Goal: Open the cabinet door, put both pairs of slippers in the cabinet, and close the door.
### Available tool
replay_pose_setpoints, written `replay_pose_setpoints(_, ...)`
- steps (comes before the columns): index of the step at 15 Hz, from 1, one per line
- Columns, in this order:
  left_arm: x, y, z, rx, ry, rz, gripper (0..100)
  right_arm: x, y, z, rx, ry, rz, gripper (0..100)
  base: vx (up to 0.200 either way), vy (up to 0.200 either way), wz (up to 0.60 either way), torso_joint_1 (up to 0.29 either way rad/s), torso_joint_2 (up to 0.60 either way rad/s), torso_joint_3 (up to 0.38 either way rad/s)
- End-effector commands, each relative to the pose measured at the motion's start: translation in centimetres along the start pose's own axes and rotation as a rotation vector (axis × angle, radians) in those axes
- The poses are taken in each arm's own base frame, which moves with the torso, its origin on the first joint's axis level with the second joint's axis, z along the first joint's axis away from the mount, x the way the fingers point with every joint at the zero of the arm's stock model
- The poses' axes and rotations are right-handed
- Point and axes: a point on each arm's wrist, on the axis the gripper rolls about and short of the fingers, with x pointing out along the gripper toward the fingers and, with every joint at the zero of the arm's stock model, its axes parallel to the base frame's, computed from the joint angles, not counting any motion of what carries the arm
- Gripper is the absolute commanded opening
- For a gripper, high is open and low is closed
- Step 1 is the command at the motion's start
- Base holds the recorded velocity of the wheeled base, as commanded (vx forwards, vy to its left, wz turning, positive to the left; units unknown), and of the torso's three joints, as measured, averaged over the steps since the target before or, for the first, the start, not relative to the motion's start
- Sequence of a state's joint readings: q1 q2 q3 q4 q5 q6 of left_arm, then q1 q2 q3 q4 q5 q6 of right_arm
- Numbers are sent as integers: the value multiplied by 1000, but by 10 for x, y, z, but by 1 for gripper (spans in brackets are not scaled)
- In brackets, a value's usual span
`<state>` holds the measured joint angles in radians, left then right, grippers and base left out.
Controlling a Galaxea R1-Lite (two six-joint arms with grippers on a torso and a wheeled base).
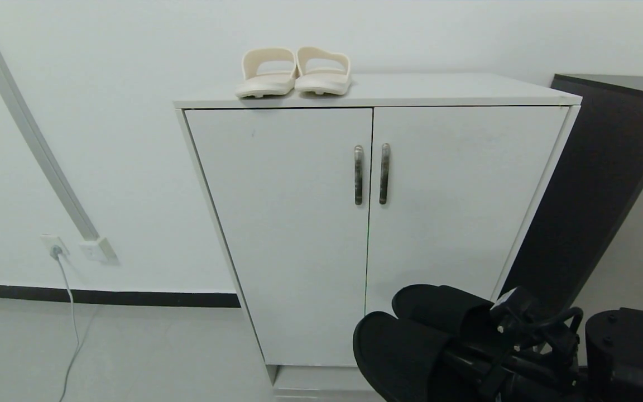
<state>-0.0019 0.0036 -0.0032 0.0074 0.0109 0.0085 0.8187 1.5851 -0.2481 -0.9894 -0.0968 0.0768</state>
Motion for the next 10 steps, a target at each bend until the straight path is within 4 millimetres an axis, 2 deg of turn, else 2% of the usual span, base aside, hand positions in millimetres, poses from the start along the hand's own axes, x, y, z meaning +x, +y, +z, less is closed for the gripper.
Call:
replay_pose_setpoints(1,0,0,0,2,6,-4,100,0,0,-1,-1,4,-1,0,0,0,0,0,0,0)
replay_pose_setpoints(4,0,0,3,-3,-11,3,100,-2,0,0,0,-6,-1,0,0,0,0,0,0,0)
replay_pose_setpoints(6,-2,0,53,-29,-49,-3,100,-2,0,0,-10,-7,3,0,0,0,0,-12,124,105)
replay_pose_setpoints(9,32,-2,75,-20,93,-121,100,-3,0,1,-19,-15,5,0,0,0,0,2,102,53)
replay_pose_setpoints(10,36,-3,78,-27,98,-153,100,-3,0,1,-19,-16,5,0,0,0,0,0,0,0)
